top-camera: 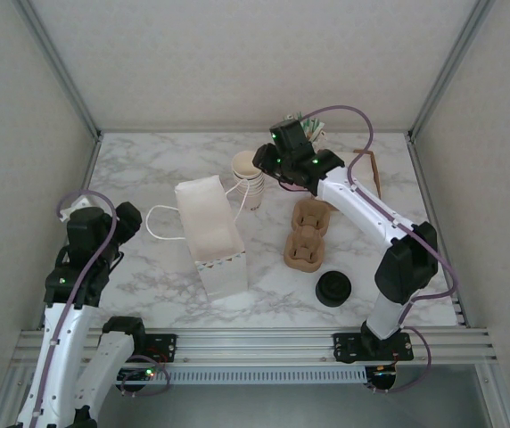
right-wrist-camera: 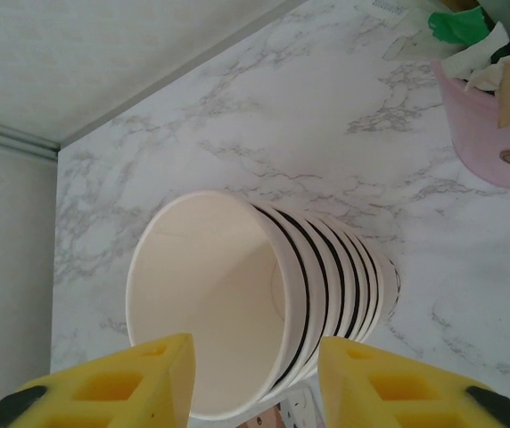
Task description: Pack the takeout coffee
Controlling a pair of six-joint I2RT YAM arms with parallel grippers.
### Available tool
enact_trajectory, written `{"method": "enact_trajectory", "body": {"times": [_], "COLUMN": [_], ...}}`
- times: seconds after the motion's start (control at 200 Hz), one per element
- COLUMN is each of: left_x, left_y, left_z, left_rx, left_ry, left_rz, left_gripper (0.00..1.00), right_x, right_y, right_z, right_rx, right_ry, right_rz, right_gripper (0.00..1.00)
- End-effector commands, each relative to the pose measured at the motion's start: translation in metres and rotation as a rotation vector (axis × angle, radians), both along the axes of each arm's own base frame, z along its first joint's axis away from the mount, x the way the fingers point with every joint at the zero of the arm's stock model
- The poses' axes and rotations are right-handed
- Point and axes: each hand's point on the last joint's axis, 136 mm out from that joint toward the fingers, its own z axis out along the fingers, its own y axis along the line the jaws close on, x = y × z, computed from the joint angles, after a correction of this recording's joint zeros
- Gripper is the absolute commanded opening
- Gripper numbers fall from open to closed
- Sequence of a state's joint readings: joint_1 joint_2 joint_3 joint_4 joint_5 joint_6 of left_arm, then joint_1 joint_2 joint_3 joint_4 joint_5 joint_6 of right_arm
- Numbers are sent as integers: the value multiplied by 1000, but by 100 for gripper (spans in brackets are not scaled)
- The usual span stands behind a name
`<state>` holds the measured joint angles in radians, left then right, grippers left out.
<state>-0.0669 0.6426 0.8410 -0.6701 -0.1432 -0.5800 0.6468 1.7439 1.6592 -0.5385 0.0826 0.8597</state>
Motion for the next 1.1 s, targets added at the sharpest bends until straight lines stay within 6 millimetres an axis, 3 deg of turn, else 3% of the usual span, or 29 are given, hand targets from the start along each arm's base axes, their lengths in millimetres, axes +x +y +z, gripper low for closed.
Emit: {"method": "enact_trajectory", "body": {"times": [0.0, 0.395, 0.601, 1.096], "left_x": [1, 1, 1, 1], "left_y": [5, 5, 5, 6], "left_z": [-1, -2, -1, -2], "left_rx": [-2, -5, -6, -7], "left_ry": [-7, -10, -14, -9], "left_rz": [27, 28, 28, 34], "left_gripper": [79, 78, 78, 77], "right_x": [6, 11, 13, 15], "right_y": [9, 12, 12, 9], "right_z": [1, -15, -18, -25], "right_rx": [7, -19, -24, -68], "right_ry": [1, 40, 49, 72], "right_rz": [-3, -17, -21, -28], "right_gripper": [41, 36, 26, 20]}}
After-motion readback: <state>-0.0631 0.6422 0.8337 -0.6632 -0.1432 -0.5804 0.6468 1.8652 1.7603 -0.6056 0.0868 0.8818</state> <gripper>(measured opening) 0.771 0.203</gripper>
